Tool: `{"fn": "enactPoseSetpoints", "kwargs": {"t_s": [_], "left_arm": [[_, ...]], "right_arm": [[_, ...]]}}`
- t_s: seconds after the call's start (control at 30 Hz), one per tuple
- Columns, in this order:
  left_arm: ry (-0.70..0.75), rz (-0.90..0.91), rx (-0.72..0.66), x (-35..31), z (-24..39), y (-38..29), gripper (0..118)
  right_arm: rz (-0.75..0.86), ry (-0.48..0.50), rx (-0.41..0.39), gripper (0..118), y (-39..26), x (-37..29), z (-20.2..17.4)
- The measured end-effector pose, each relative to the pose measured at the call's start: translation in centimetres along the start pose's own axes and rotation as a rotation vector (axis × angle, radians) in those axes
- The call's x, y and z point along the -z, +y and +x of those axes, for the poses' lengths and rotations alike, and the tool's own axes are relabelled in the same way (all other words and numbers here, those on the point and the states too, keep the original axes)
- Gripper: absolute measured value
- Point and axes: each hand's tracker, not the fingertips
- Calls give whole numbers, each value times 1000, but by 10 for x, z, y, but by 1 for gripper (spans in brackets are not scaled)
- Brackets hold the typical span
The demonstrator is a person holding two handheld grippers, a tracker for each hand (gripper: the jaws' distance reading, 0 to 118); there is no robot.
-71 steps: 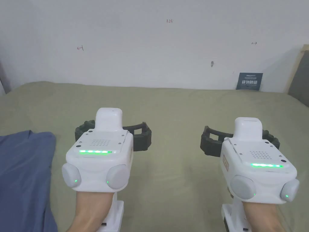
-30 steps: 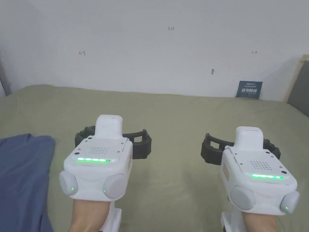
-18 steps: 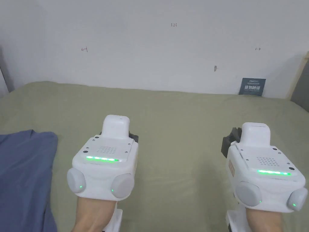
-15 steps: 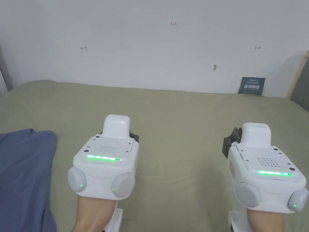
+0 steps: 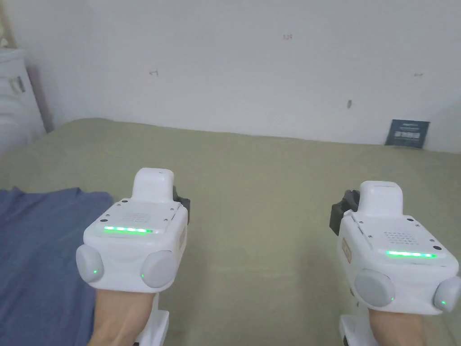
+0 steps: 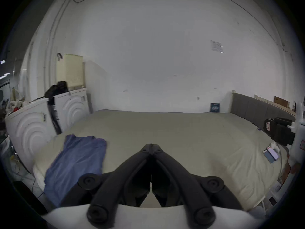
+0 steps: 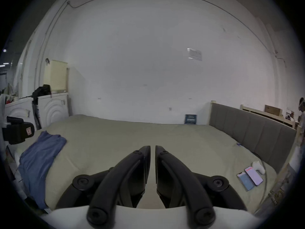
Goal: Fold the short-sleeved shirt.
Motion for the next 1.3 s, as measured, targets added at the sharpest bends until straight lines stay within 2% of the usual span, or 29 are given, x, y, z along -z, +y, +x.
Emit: {"fn": "enactPoseSetpoints", "kwargs": {"t_s": [0.33, 0.57, 0.77, 0.83, 0.93, 1.1, 1.3], "left_arm": [[439, 1, -50, -73, -164, -1, 0], [607, -5, -121, -129, -226, -5, 0], [636, -17, -150, -138, -244, -15, 0], [631, -29, -151, -132, -248, -17, 0], [585, -62, -158, -111, -251, -17, 0], [468, -156, -168, -40, -260, -15, 0], [331, -389, -247, 117, -283, -40, 0]], "right_arm": [[14, 434, 10, 12, 13, 19, -181], [19, 617, 0, 12, 21, -4, -270], [-9, 697, -36, 12, 15, -13, -297], [-19, 683, -60, 12, 11, -11, -297], [-55, 666, -41, 12, 7, -2, -290], [-88, 635, -52, 12, -9, 23, -288], [-190, 621, -79, 12, -45, 70, -305]]}}
